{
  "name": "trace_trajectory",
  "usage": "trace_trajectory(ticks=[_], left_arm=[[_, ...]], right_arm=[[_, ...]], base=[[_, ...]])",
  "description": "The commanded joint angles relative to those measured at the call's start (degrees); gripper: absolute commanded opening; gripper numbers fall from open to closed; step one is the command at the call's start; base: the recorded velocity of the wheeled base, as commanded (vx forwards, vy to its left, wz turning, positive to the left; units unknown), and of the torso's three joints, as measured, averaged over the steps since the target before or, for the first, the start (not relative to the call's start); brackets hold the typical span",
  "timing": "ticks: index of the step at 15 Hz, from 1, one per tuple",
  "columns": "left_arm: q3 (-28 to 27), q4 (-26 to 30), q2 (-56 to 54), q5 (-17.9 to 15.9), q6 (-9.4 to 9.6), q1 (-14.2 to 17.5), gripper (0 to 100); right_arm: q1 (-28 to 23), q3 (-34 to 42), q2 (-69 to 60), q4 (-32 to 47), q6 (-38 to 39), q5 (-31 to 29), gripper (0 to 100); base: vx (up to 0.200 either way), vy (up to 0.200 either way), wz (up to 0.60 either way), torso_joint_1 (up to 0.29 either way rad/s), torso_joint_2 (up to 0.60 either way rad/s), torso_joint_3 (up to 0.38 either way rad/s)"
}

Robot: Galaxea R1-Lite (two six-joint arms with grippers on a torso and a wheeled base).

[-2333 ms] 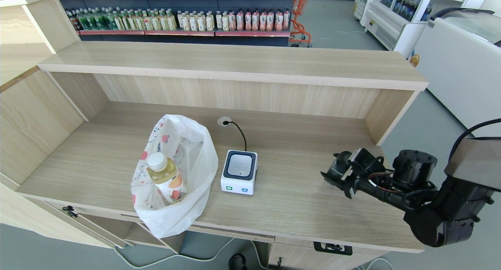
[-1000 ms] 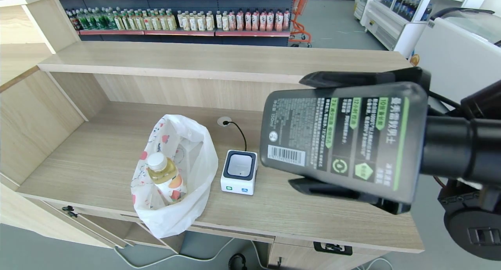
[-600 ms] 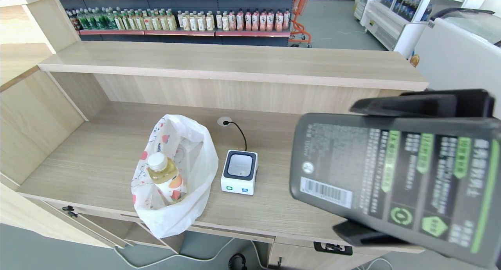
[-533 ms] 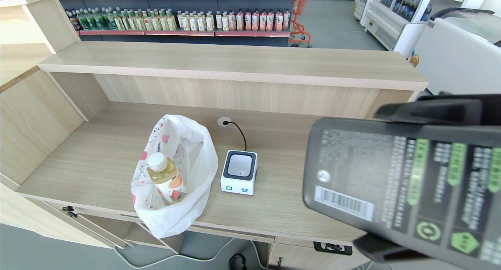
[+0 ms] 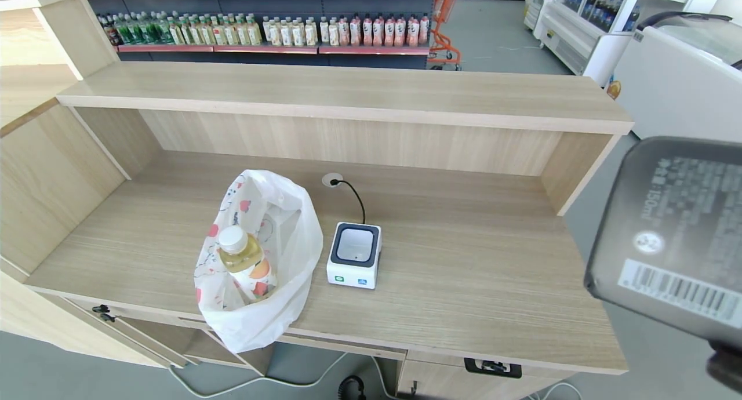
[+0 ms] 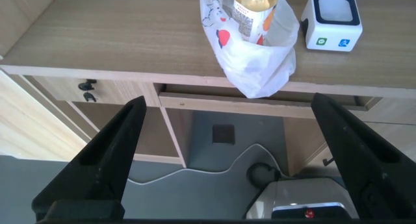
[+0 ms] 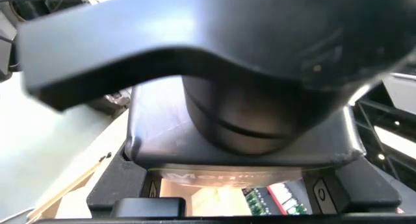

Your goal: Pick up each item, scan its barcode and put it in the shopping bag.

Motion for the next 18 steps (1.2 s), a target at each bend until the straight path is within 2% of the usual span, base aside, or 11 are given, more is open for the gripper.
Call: trace_trajectory(ticks=[1, 18], left_arm=[[0.0, 0.0, 0.0, 0.0, 0.0, 0.0, 100], [0.0, 0.0, 0.0, 0.0, 0.0, 0.0, 100]], right_arm=[[-0.2, 0.3, -1.3, -0.1, 0.0, 0.0, 0], [0.0, 3.3, -3.4, 0.0, 0.0, 0.2, 0]], base=[[0.0, 0.0, 0.0, 0.0, 0.0, 0.0], [0.0, 0.0, 0.0, 0.0, 0.0, 0.0]])
